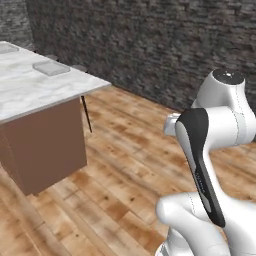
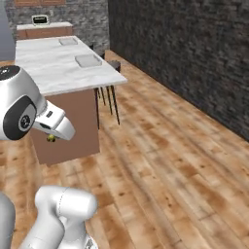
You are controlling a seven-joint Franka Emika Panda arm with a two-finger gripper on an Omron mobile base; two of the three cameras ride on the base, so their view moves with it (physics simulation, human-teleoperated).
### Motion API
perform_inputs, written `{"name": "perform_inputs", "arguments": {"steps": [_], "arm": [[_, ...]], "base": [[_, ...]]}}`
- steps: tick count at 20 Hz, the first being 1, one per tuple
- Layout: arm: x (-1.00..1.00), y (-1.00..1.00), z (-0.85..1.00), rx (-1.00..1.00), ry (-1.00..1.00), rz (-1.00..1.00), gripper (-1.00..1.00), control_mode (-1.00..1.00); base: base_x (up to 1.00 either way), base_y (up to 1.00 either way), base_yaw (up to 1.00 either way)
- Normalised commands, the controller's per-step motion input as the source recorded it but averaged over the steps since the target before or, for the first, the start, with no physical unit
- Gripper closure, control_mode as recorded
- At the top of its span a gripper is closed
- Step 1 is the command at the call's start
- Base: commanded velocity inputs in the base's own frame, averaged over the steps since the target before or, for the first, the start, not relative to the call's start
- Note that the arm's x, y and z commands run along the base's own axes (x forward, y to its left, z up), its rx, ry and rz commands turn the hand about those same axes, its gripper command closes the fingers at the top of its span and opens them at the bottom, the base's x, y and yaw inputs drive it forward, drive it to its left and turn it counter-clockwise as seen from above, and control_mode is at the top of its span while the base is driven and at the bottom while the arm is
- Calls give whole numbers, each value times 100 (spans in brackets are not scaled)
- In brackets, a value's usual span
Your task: Place the cold items (broccoli and lemon) from the fridge in one tupperware on the dining counter. Place the warm items (kebab skewer and hot dog) in the stove area in another tupperware.
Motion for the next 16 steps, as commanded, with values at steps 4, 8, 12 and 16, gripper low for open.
{"name": "perform_inputs", "arguments": {"steps": [4,8,12,16], "arm": [[0,0,0,0,0,0,100,100],[0,0,0,0,0,0,100,100],[0,0,0,0,0,0,100,100],[0,0,0,0,0,0,100,100]], "base": [[100,-100,33],[100,-100,30],[100,-100,31],[100,-94,37]]}}
